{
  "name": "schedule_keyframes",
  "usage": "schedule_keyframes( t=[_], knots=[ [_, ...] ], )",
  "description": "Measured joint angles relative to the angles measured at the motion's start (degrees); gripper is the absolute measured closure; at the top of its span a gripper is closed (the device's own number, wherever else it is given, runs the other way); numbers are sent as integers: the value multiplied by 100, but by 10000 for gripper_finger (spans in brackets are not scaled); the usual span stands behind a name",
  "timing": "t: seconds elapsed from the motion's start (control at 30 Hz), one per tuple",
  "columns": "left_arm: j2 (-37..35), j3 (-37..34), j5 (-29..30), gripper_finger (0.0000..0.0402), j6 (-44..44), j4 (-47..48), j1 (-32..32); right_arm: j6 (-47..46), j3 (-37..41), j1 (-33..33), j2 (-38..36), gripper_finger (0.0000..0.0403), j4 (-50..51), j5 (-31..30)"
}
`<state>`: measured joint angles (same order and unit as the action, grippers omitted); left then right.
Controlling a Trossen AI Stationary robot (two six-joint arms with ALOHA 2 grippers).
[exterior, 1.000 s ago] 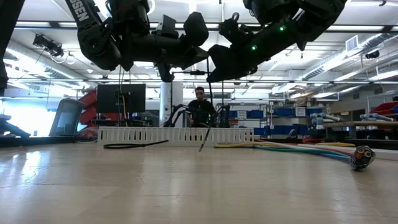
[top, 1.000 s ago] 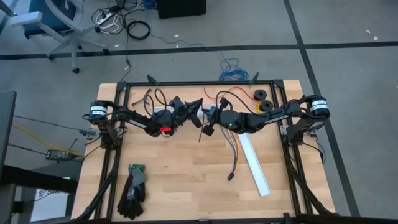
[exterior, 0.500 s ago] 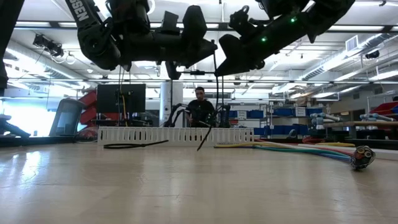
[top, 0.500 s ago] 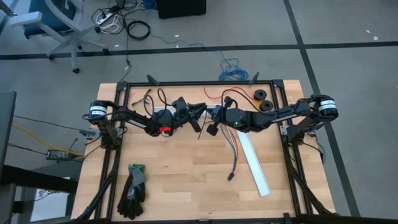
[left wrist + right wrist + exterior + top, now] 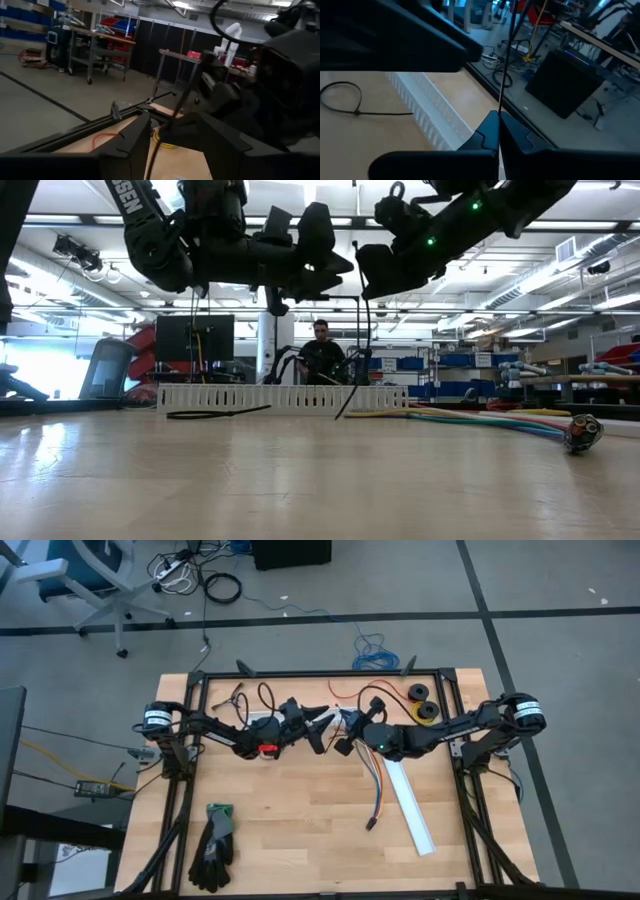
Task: Ziptie cables
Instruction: Wrap the cable wires with black zip tie
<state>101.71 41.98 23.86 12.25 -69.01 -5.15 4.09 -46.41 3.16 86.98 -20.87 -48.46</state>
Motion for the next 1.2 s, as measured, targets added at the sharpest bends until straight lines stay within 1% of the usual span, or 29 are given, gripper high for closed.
schedule_keyframes(
  t=[0.17, 0.33, 0.63, 0.77, 0.9, 1.1, 1.13, 1.2],
  knots=[
    [2, 147, 116, 239, -13, 11, 0, 0, 0, 8, 0, 403, -81, 37],
    [2, 430, 53, 244, -224, 364, 30, -35, 0, -61, 3, 403, -100, 529],
    [2, 463, 104, 245, -312, 419, 37, -41, 2, -70, 5, 403, -57, 513],
    [2, 463, 446, 250, -321, 423, 39, -43, 2, -70, 7, 403, 14, 528],
    [2, 463, 568, 284, -402, 423, 37, -46, 0, -52, 7, 403, 14, 587],
    [2, 463, 564, 381, -482, 426, 39, -50, 2, -52, 7, 403, 14, 613],
    [2, 463, 566, 390, -526, 426, 39, -53, 1, -52, 8, 403, 14, 613],
    [2, 463, 568, 392, -590, 428, 39, -83, 2, -52, 9, 403, 22, 615]
  ],
)
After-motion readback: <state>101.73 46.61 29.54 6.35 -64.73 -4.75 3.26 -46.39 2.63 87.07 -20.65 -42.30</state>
